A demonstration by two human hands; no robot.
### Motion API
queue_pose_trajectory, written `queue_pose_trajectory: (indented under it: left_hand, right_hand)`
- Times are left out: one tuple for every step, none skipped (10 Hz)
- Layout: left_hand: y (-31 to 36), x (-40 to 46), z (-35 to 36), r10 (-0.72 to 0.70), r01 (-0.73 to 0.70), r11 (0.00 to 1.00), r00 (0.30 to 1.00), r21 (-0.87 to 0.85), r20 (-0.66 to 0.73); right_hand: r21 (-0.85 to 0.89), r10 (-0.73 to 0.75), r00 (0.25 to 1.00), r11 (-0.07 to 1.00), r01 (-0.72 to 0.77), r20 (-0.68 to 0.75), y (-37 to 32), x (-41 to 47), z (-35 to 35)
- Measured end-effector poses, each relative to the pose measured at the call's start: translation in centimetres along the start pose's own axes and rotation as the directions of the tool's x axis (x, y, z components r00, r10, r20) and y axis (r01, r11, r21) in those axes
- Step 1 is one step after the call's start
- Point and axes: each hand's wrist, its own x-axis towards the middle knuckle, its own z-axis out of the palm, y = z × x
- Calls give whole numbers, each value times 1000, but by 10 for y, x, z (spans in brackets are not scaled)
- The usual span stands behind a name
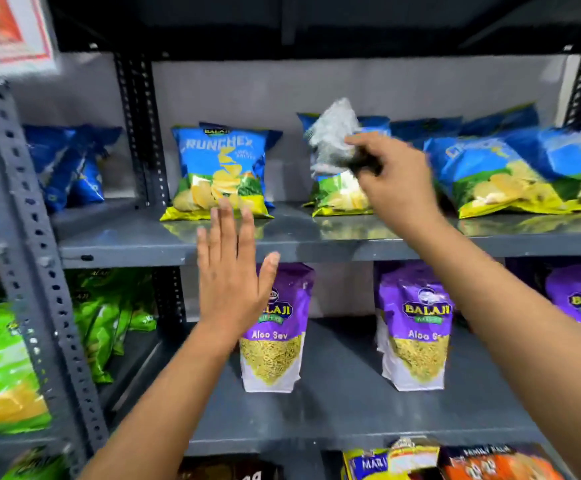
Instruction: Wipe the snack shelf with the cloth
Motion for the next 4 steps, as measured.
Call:
queue_pose_trajectory:
  left_hand:
    - [-5,26,0,52,-55,995,998,86,39]
    - [-8,36,5,67,-74,989,996,127,63]
    - [-9,43,5,104,-114,983,992,144,75]
    - [-7,46,6,103,-112,982,992,149,72]
  right_hand:
    - [-351,96,761,919,180,642,26,0,41]
    - [-334,163,631,928,162,758,42,-14,59]
    - [-343,180,684,933,109,707,35,-16,50]
    - [-72,140,863,990,-120,485,23,-23,39]
